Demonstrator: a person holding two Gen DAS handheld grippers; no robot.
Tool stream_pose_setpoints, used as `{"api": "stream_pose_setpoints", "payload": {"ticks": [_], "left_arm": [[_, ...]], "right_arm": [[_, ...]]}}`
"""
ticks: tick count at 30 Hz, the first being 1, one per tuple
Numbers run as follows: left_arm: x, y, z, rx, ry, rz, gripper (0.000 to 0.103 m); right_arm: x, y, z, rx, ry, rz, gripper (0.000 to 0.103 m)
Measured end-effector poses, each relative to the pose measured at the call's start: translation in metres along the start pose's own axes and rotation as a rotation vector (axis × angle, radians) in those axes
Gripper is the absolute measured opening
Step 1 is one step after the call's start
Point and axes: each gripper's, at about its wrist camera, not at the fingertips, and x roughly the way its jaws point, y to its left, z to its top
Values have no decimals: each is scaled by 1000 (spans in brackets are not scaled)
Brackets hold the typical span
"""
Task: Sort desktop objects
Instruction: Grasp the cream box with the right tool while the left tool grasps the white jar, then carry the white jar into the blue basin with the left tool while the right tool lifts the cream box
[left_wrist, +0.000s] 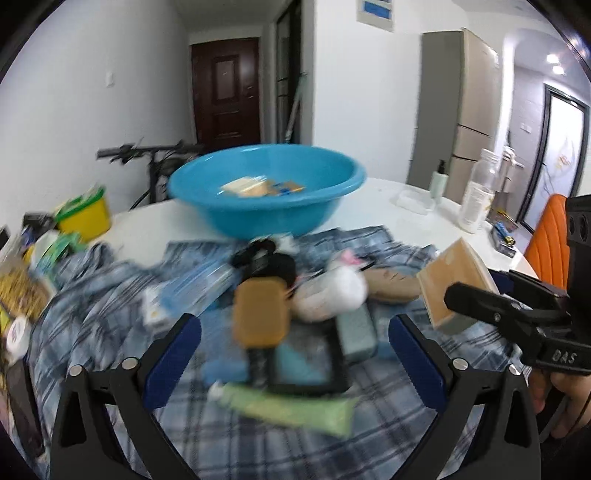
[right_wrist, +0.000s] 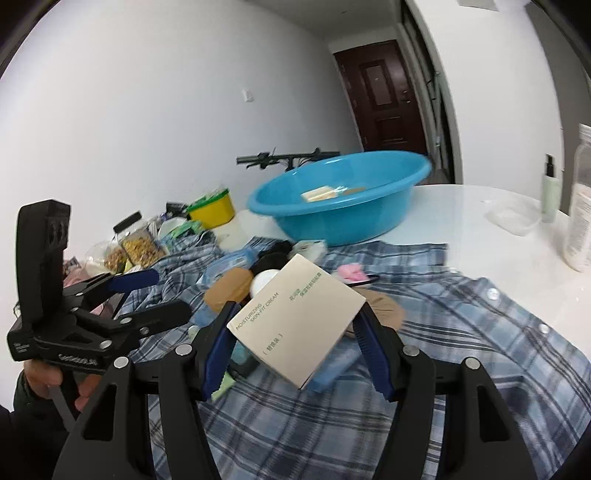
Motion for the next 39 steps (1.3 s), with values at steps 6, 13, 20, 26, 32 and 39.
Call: {"api": "stream_pose_setpoints", "payload": {"ticks": [6, 13, 20, 26, 32, 39], "left_arm": [[31, -28, 14, 50, 35, -15, 95], [64, -48, 17, 86, 86, 29, 95], [92, -46, 17, 106, 143, 88, 56], [78, -41, 22, 88, 112, 65, 47], [50, -31, 29, 60, 48, 43, 44], [21, -13, 33, 8, -11, 4, 43]], "right_arm": [[-16, -27, -7, 29, -8, -17, 62], [-20, -47, -11, 51, -11, -5, 62], [-24, -59, -16, 70, -11, 0, 62], [-22, -56, -15, 63, -8, 5, 62], [-21, -42, -10, 36, -6, 4, 62], [-18, -22, -5, 0, 2, -3, 62]]}}
